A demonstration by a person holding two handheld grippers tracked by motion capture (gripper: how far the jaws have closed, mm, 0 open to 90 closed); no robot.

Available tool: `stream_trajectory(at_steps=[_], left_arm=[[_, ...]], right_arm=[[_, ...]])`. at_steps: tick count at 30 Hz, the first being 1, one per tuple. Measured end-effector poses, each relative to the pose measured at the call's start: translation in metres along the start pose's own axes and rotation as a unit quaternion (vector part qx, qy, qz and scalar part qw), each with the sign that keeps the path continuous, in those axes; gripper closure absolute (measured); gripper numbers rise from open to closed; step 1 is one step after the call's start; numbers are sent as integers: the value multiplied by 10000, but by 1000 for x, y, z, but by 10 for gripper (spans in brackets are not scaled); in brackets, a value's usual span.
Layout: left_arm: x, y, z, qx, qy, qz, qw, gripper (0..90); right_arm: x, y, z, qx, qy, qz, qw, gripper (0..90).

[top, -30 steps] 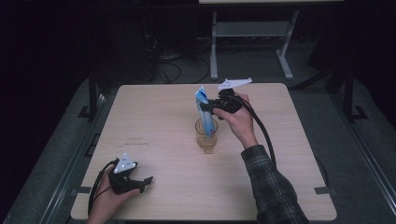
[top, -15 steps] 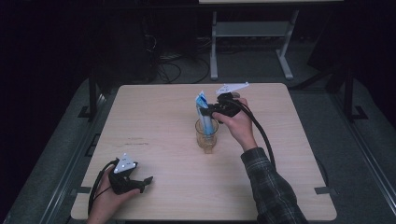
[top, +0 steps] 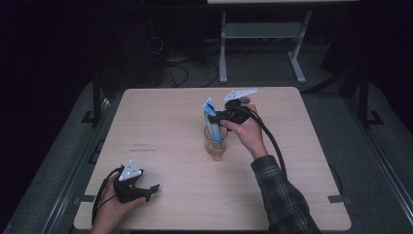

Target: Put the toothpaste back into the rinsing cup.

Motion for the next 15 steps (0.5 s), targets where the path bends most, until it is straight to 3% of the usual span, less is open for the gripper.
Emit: stream_trajectory(at_steps=[15], left_arm=[[0, 0, 0, 0, -1, 1, 10000, 133]], right_arm=[[6, -2, 0, 82, -30, 78, 9999, 503]])
Point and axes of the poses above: each handheld gripper's, and its own axes: x roughly backward along the jaws, z roughly out of its underside, y roughly to its left, the point moved 5 cm from there along -x, roughly forward along the jaws, and after that the axes turned 15 degrees about z, right-handed, at the moved point
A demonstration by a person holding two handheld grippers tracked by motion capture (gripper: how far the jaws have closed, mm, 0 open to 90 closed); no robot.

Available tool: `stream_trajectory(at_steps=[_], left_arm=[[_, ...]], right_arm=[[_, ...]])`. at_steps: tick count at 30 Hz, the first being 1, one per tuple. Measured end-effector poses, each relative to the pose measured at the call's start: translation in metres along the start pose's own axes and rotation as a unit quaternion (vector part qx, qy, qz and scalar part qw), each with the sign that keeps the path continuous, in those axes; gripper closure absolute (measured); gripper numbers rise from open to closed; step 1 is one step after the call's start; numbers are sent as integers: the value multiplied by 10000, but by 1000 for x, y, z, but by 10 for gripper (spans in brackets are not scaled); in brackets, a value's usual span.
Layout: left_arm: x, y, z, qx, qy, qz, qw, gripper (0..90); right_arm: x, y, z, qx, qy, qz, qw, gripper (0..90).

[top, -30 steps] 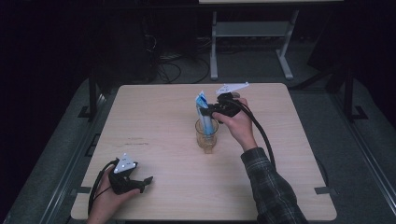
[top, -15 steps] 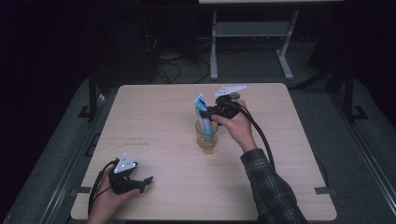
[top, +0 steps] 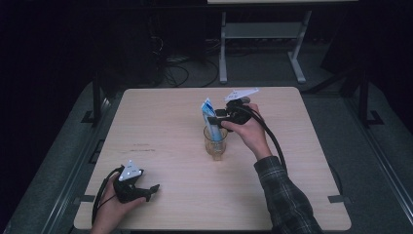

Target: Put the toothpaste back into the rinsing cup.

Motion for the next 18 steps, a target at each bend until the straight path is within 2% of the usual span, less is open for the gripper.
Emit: stream_trajectory(at_steps=[15, 18], left_arm=[[0, 0, 0, 4, -7, 0, 10000, 133], [0, 0, 0, 5, -7, -6, 10000, 134]], right_arm=[[28, -20, 11, -139, -58, 194, 9997, 405], [35, -26, 19, -265, -85, 271, 9992, 388]])
Point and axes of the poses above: each handheld gripper's, and its own axes: x roughly backward along the jaws, z roughly out of its underside, y roughly to its left, the point moved 5 cm from there along -x, roughly forward along the jaws, and after that the axes turned 15 degrees about z, right-handed, at the moved point
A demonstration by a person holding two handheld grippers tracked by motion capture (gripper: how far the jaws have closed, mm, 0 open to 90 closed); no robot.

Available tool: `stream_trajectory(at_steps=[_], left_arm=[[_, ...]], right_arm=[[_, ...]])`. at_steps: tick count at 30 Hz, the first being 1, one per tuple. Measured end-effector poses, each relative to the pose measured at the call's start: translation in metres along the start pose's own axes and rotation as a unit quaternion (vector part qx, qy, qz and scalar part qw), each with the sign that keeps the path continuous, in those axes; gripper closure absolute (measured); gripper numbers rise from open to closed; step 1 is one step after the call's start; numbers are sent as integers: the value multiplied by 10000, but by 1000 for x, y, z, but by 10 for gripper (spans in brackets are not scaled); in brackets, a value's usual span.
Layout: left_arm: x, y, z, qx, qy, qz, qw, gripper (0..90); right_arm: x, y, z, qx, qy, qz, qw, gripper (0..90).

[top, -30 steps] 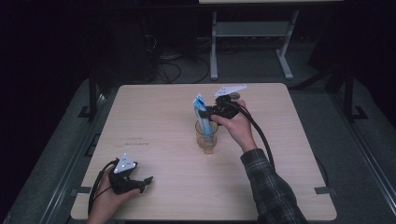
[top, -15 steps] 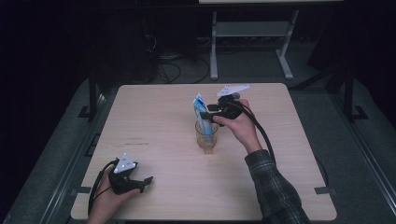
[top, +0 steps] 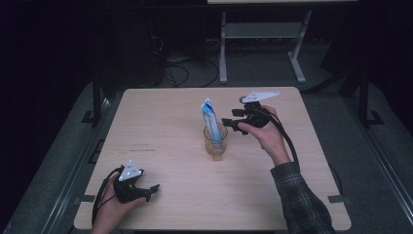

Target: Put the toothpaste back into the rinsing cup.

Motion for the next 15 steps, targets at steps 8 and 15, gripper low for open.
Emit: stream_trajectory(at_steps=[8, 15], left_arm=[[0, 0, 0, 2, 0, 1, 10000, 134], [0, 0, 0, 2, 1, 4, 10000, 134]], right_arm=[[8, -10, 26, 32, 261, 285, 9992, 365], [18, -18, 47, -49, 352, 399, 9986, 359]])
Point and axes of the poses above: each handheld gripper's, and its own axes: x roughly backward along the jaws, z roughly out of its underside, y roughly to its left, the point moved 5 cm from there along -x, roughly forward along the jaws, and after that the axes turned 15 degrees about z, right-handed, at the moved point
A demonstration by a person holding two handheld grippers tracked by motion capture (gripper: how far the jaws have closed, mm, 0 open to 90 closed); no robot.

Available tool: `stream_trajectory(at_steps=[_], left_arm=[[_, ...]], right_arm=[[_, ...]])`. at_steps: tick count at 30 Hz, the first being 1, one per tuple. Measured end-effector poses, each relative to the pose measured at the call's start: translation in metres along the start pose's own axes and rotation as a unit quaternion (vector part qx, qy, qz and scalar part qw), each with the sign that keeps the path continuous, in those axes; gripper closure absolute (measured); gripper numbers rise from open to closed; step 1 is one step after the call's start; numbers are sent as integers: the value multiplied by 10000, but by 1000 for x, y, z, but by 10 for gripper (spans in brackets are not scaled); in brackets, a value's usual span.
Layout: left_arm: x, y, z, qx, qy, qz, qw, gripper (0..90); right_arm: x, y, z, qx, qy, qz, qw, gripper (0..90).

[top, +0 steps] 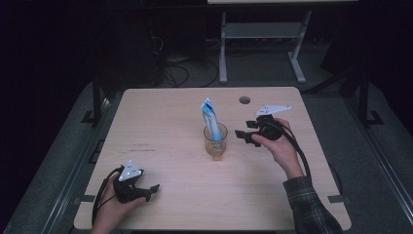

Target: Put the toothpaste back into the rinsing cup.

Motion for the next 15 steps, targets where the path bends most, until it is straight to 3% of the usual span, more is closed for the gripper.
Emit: stream_trajectory(at_steps=[15], left_arm=[[0, 0, 0, 0, -1, -4, 10000, 134]], right_arm=[[24, -13, 47, -133, 93, 194, 9997, 358]])
Point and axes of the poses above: each handheld gripper's, and its own axes: x roughly backward along the jaws, z roughly out of its underside, y roughly to its left, the point moved 5 cm from there along -x, roughly forward along the jaws, and after that the axes turned 15 degrees about z, right-handed, at the moved point
